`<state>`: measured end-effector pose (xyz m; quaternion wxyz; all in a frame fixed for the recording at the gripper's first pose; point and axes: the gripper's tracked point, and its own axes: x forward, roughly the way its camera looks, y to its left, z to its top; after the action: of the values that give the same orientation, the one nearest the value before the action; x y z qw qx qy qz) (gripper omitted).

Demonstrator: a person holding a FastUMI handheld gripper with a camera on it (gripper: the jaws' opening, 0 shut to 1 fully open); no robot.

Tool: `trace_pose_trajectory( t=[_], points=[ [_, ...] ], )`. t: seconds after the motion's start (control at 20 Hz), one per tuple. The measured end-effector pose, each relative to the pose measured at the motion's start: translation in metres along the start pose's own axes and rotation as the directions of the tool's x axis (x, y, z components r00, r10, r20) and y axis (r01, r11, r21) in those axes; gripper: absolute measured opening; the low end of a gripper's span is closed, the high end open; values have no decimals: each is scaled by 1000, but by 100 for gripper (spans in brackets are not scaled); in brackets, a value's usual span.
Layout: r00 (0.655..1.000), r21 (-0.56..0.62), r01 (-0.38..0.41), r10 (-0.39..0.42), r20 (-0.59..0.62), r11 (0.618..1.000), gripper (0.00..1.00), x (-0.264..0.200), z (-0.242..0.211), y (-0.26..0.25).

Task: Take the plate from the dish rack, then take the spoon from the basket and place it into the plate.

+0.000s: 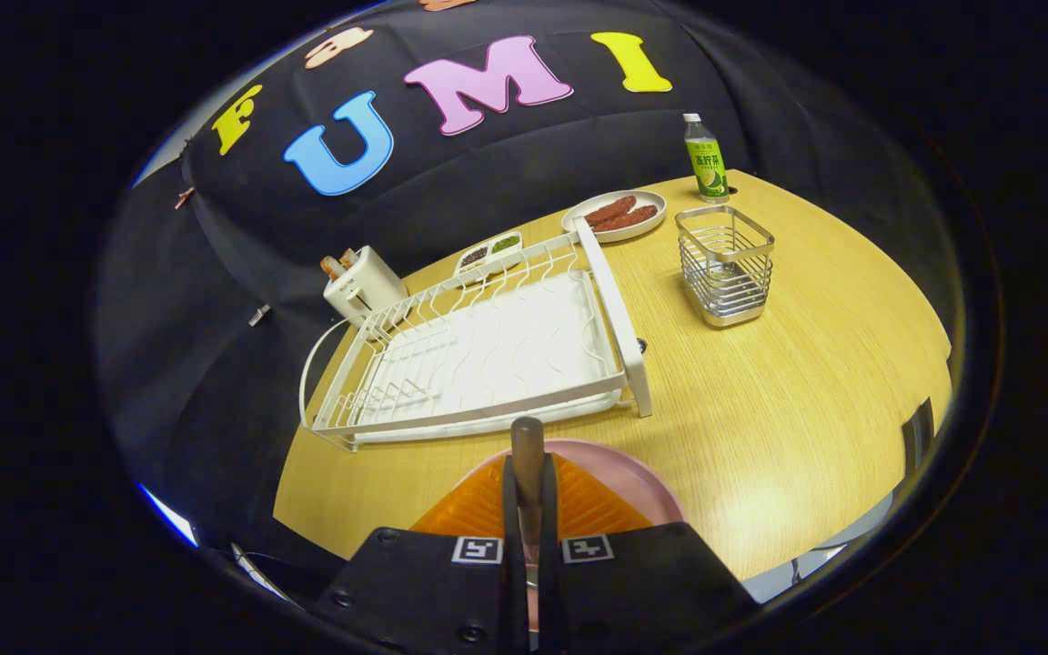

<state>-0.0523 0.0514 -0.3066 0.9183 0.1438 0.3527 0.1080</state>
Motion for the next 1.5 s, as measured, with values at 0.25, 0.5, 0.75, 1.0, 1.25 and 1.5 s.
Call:
trace_pose_trajectory(
  t=[0.25, 0.5, 0.75, 1.0, 1.25, 1.5],
  points=[
    [1000, 17, -10, 11, -24, 1000, 9, 3, -5, 3],
    [1000, -22, -1, 1, -24, 1000, 39, -5, 0, 2],
    [999, -166, 22, -16, 37, 986, 93, -34, 17, 2],
    [982, -305, 49, 10, 189, 951, 98, -73, 71, 25],
    [924, -360, 105, 43, 380, 927, 98, -136, 128, 51],
    [818, -339, 228, 9, 575, 913, 99, -213, 190, 61]
  ],
)
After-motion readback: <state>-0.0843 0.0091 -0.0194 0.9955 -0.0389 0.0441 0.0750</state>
